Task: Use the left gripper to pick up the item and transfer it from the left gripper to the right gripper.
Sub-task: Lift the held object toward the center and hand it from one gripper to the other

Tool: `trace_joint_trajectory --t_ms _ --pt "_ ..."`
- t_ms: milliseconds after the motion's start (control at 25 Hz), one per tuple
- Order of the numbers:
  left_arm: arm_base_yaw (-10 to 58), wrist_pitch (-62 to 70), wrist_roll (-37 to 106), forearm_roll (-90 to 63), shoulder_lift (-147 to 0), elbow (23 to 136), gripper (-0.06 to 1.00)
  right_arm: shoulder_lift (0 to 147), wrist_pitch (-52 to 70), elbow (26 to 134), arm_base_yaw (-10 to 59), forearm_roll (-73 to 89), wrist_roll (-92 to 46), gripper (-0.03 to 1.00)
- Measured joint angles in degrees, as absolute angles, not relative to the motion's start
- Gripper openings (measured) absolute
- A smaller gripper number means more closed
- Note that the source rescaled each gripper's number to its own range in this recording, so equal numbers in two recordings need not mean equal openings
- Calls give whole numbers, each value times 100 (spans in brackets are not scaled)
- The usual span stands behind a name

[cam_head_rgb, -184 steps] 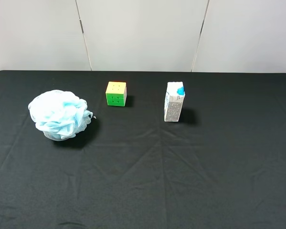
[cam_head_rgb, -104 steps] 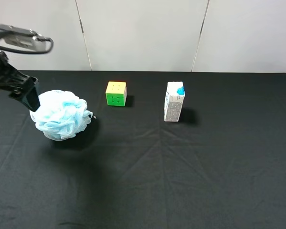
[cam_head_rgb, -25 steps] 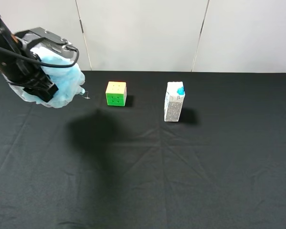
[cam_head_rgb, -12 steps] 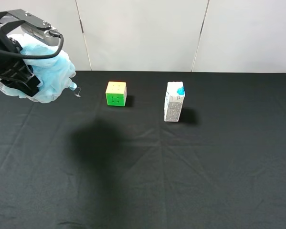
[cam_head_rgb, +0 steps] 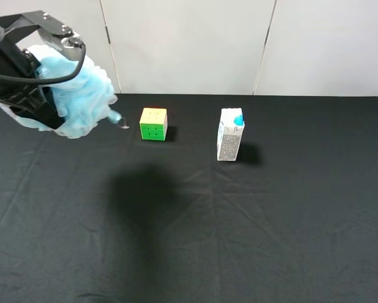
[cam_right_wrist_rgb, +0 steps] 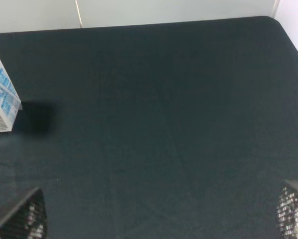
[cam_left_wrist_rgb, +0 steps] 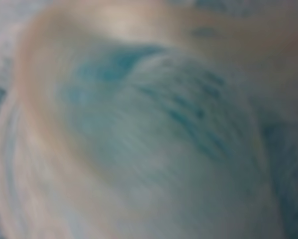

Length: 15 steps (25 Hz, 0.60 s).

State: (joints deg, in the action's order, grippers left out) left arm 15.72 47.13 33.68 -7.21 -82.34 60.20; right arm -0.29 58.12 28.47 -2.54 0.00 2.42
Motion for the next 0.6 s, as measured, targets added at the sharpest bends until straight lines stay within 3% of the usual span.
trace_joint_trajectory --t_ms 360,600 --pt "1650 4407 4770 -1955 -8234 6020 6 -29 5812 2847 -254 0 242 100" --pt "2509 3981 5487 -2078 -8234 6020 6 -29 5812 2847 -254 0 242 100"
